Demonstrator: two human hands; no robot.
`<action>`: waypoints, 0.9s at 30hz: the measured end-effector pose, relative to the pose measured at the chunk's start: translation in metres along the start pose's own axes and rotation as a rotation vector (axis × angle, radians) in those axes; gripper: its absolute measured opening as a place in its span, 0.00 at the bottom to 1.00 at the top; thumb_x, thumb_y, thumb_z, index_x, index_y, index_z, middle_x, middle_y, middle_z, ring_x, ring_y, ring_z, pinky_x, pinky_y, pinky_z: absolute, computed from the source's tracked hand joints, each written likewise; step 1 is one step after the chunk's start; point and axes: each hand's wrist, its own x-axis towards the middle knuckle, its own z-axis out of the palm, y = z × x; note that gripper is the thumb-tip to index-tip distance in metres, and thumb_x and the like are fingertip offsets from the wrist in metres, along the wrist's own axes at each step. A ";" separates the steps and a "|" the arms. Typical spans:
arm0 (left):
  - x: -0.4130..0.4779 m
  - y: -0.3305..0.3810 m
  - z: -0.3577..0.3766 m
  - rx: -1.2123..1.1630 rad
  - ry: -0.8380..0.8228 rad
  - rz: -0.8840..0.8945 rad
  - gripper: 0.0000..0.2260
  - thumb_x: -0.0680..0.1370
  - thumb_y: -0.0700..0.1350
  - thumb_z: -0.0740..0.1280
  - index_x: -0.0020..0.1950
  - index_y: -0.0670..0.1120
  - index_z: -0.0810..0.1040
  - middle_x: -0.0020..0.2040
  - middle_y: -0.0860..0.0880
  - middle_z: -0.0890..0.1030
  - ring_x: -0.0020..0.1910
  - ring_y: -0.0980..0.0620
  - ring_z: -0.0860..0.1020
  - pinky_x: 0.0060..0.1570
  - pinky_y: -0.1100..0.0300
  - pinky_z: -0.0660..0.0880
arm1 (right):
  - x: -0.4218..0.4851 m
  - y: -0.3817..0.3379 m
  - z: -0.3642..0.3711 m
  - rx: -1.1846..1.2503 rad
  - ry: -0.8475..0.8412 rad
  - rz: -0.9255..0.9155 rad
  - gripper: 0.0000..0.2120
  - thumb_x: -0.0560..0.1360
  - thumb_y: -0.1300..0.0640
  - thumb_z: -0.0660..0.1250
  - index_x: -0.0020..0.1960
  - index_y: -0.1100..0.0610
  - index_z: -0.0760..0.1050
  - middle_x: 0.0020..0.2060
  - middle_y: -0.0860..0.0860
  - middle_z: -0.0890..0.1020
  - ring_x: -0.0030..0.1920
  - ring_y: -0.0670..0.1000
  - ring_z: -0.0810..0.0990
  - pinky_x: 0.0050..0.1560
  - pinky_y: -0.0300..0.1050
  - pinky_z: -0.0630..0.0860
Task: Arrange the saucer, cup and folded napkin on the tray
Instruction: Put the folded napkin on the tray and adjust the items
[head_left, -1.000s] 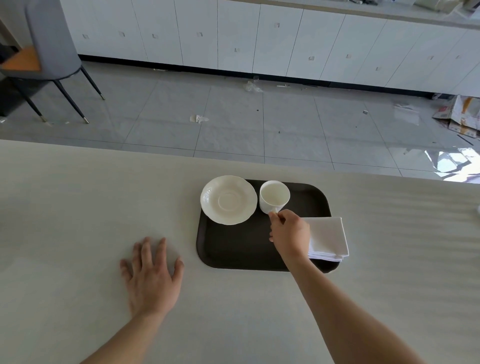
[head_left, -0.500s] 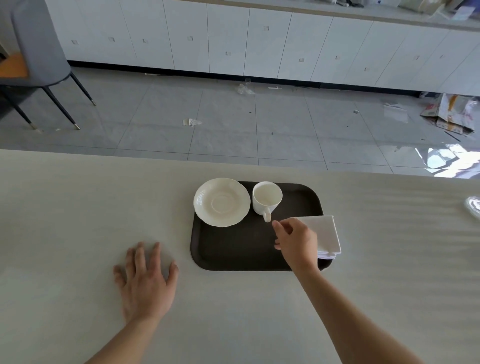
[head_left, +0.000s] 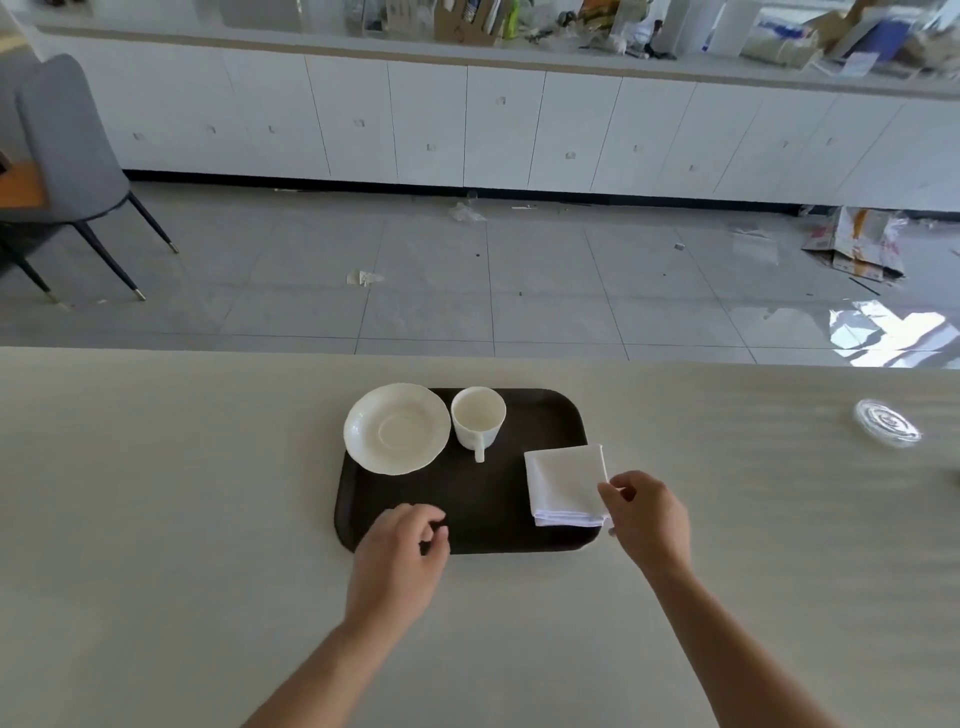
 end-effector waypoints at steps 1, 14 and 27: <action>0.005 0.014 0.011 -0.030 -0.033 0.009 0.05 0.74 0.44 0.71 0.49 0.49 0.81 0.36 0.55 0.76 0.37 0.55 0.75 0.37 0.56 0.76 | 0.003 0.003 -0.001 -0.038 -0.019 -0.004 0.09 0.78 0.54 0.68 0.54 0.56 0.82 0.43 0.53 0.85 0.42 0.57 0.85 0.43 0.47 0.77; 0.061 0.082 0.086 -0.139 -0.355 -0.470 0.17 0.75 0.49 0.65 0.29 0.44 0.70 0.27 0.46 0.74 0.28 0.49 0.71 0.31 0.56 0.67 | 0.018 0.010 0.006 -0.125 -0.158 0.057 0.10 0.78 0.53 0.64 0.41 0.58 0.77 0.36 0.54 0.84 0.37 0.55 0.80 0.36 0.46 0.73; 0.080 0.085 0.105 -0.499 -0.194 -0.692 0.10 0.68 0.39 0.74 0.40 0.53 0.77 0.40 0.50 0.83 0.39 0.50 0.83 0.44 0.49 0.83 | 0.033 0.004 0.012 -0.021 -0.097 0.023 0.11 0.74 0.60 0.68 0.35 0.62 0.75 0.30 0.57 0.81 0.35 0.60 0.81 0.32 0.47 0.72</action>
